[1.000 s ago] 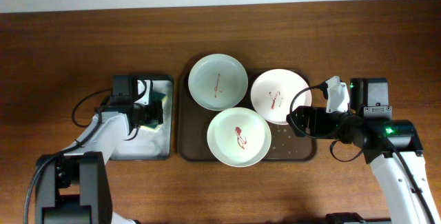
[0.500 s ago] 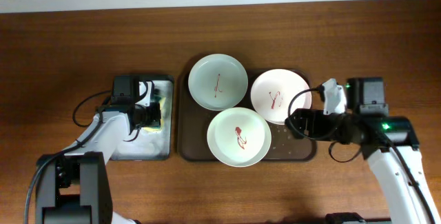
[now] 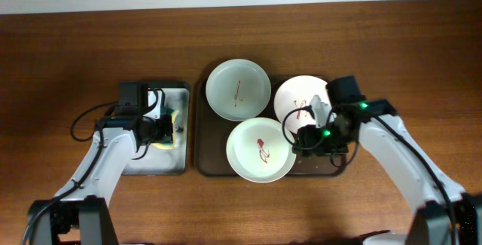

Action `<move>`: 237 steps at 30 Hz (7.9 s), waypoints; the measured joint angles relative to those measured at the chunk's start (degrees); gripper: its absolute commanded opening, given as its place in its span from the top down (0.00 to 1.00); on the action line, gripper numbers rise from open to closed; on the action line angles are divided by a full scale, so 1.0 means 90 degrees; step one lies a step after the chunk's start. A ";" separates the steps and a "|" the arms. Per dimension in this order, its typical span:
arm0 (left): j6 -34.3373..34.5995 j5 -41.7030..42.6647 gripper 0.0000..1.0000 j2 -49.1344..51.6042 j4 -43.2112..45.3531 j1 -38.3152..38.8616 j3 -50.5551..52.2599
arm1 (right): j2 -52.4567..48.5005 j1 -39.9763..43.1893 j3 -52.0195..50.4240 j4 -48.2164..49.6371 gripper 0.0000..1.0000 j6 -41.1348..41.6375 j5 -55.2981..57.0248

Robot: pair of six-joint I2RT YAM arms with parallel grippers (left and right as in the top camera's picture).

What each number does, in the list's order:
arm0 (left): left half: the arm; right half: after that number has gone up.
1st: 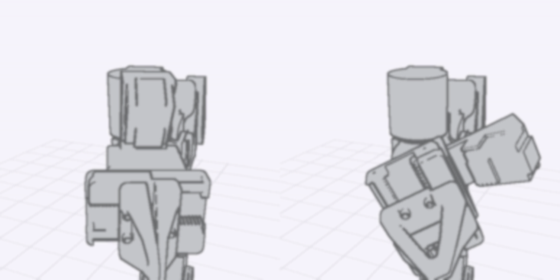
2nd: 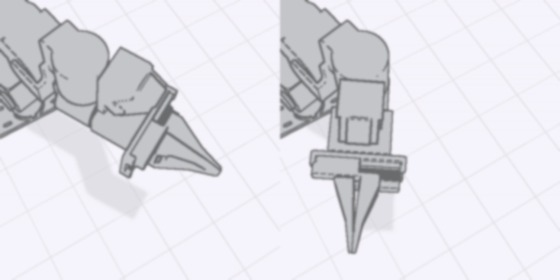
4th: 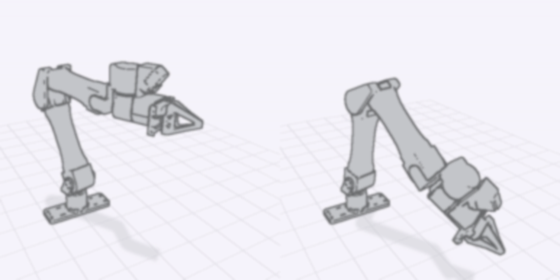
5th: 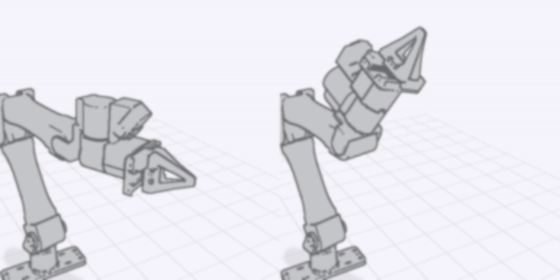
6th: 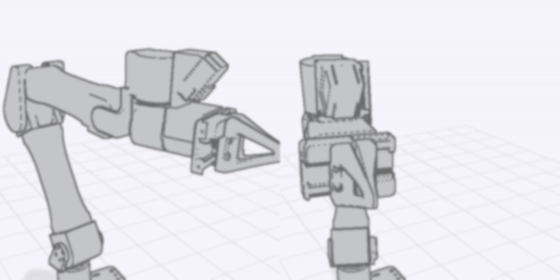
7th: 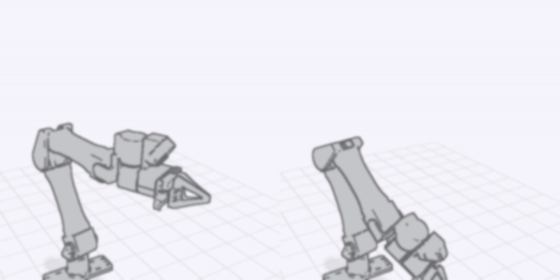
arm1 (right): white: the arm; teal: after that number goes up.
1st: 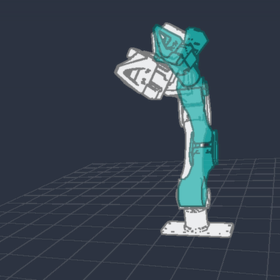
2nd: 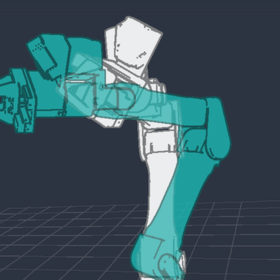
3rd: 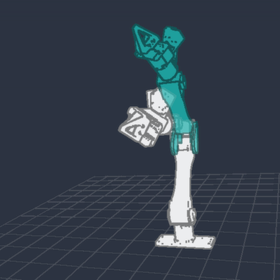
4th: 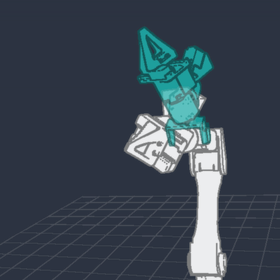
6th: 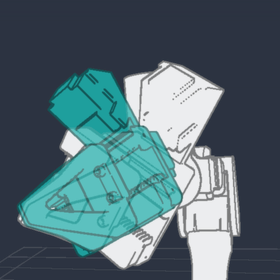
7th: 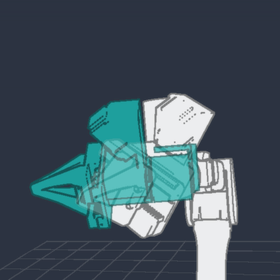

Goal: Clean dirty plates on tray and stack at the side

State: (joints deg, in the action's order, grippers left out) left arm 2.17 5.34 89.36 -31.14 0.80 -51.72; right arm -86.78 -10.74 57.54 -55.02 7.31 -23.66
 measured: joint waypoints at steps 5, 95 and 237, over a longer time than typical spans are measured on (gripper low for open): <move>0.0078 0.0068 1.00 -0.0039 -0.0141 0.0000 -0.0005 | -0.0823 -0.0180 0.0007 0.0374 0.56 -0.0002 0.0002; 0.4211 0.2531 1.00 0.0165 0.1945 0.2873 -0.0146 | -0.1426 -0.0551 0.0007 0.1360 0.96 0.1022 0.0525; 0.0755 -0.0828 0.42 0.1209 -0.0066 0.0646 -0.0304 | 0.0129 -0.3007 0.1297 0.0631 0.96 0.0512 0.7502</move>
State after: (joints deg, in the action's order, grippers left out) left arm 8.97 -2.11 100.25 -31.73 6.61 -54.46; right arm -85.62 -37.80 69.21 -49.34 11.92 43.86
